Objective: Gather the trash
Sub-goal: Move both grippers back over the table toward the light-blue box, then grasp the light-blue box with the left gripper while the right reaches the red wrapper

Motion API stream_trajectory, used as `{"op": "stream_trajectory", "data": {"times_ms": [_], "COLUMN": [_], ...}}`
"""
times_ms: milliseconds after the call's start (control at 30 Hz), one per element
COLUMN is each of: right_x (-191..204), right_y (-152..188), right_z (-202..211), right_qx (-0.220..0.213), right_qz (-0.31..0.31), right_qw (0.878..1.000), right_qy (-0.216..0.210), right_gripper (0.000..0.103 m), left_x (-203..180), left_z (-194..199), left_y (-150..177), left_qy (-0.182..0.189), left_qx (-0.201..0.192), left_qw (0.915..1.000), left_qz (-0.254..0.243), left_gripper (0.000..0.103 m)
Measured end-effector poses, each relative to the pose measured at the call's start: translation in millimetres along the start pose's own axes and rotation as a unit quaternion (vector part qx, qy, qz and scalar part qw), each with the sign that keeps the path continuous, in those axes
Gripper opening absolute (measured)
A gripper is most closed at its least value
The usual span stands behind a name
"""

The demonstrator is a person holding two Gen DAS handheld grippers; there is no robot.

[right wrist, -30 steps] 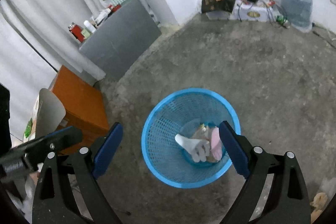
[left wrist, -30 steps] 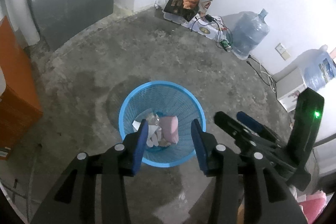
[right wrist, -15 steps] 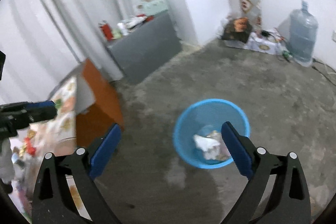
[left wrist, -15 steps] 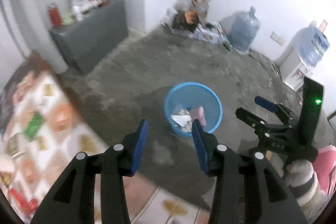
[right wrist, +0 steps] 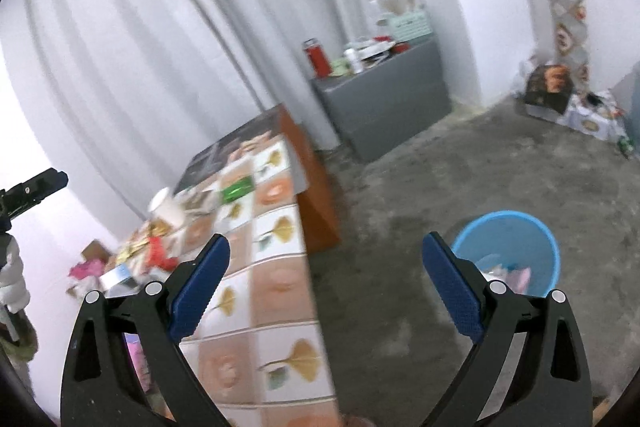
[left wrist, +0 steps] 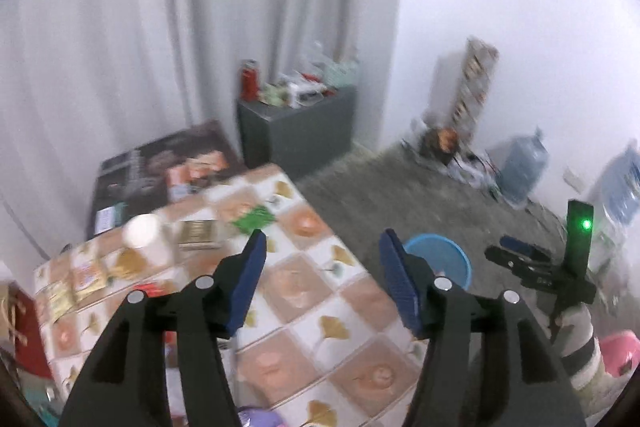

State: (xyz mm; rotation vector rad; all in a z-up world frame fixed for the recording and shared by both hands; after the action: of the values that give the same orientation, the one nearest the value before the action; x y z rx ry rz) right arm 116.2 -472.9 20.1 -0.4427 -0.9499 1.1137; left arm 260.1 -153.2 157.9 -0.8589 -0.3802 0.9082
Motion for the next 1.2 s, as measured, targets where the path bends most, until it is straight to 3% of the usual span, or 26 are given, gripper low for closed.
{"op": "stream_trajectory", "data": {"times_ms": [200, 333, 600, 833, 1067, 1200], "right_x": [44.9, 77.8, 120.0, 147.3, 184.0, 216.0], "right_y": [3.5, 4.2, 12.5, 21.8, 23.9, 20.1], "right_z": [-16.0, -34.6, -59.6, -93.3, -134.3, -158.7], "right_qx": [0.035, 0.061, 0.103, 0.153, 0.199, 0.219], "right_qz": [0.013, 0.028, 0.036, 0.046, 0.059, 0.082], "right_qw": [0.998, 0.994, 0.987, 0.977, 0.964, 0.956], "right_qy": [-0.054, -0.083, -0.121, -0.139, -0.164, -0.179], "right_gripper": [0.092, 0.092, 0.092, 0.091, 0.086, 0.082], "left_x": [62.3, 102.3, 169.3, 210.9, 254.0, 279.2], "left_z": [54.9, 69.9, 56.9, 42.9, 35.2, 27.4], "left_y": [17.9, 38.7, 82.8, 119.9, 149.1, 172.5], "left_qy": [-0.049, -0.065, -0.062, -0.064, -0.061, -0.035], "left_qx": [-0.035, -0.036, -0.008, 0.008, 0.022, 0.046], "left_qw": [0.9959, 0.9913, 0.9779, 0.9669, 0.9488, 0.9262], "left_qz": [0.067, 0.109, 0.199, 0.247, 0.309, 0.373], "left_gripper": [0.060, 0.060, 0.060, 0.060, 0.060, 0.060]}}
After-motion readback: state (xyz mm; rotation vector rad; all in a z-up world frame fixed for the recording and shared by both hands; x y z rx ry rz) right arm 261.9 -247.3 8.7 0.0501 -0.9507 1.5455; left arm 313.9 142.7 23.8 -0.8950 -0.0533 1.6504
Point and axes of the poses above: each gripper's, at about its wrist camera, not at the fingertips, and z roughly against the way its jaws point, x to its left, y to its underside, the point moved 3 cm from there along -z, roughly the way its jaws point, and after that the axes turned 2 degrees about z, right-handed, at the moved point
